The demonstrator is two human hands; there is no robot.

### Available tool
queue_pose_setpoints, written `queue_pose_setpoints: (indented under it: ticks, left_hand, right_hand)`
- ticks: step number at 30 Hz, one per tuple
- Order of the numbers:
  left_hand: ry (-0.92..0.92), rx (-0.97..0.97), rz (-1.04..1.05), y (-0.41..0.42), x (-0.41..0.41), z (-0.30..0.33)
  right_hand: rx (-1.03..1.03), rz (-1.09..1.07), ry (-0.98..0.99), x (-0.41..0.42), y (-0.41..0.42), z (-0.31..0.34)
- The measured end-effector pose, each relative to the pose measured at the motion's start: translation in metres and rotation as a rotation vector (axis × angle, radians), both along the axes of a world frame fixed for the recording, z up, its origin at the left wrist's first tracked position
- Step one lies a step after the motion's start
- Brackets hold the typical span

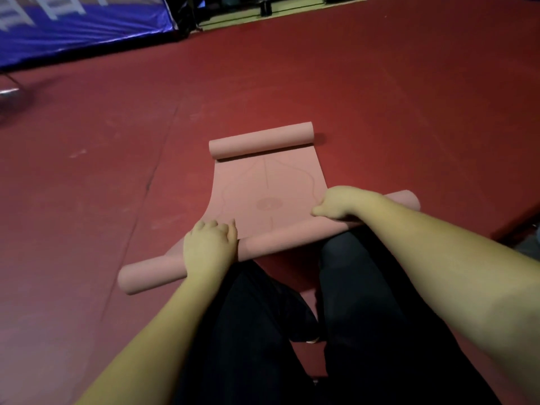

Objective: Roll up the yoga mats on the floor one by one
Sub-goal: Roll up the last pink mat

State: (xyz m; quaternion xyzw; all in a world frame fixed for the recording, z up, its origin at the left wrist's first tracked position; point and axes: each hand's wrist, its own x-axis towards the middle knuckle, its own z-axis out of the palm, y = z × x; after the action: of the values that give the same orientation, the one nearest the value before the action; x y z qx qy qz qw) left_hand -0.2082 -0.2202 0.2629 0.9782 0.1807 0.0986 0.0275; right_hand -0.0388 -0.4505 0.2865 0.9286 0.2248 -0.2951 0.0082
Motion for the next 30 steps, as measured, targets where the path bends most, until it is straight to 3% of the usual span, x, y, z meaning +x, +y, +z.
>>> queue_pose_setpoints:
  ticks: [8, 13, 17, 21, 27, 30]
  left_hand:
    - [0.096, -0.009, -0.001, 0.002, -0.009, -0.014]
    - [0.171, -0.146, 0.045, 0.010, 0.013, -0.006]
    - [0.338, -0.217, 0.033, 0.007, 0.028, 0.004]
    - [0.475, -0.263, 0.048, 0.019, 0.044, 0.001]
    - [0.514, -0.332, 0.065, 0.019, 0.047, 0.017]
    - [0.569, -0.343, 0.079, 0.023, 0.049, 0.030]
  right_hand:
    - [-0.049, -0.006, 0.086, 0.005, 0.013, -0.003]
    - [0.121, -0.050, -0.290, -0.006, -0.002, -0.016]
    - [0.272, 0.012, -0.506, -0.024, -0.034, -0.041]
    - [0.329, -0.020, -0.468, -0.022, -0.036, -0.043]
    - [0.238, 0.021, -0.476, -0.014, -0.031, -0.024]
    - [0.193, 0.001, -0.374, -0.009, -0.030, -0.010]
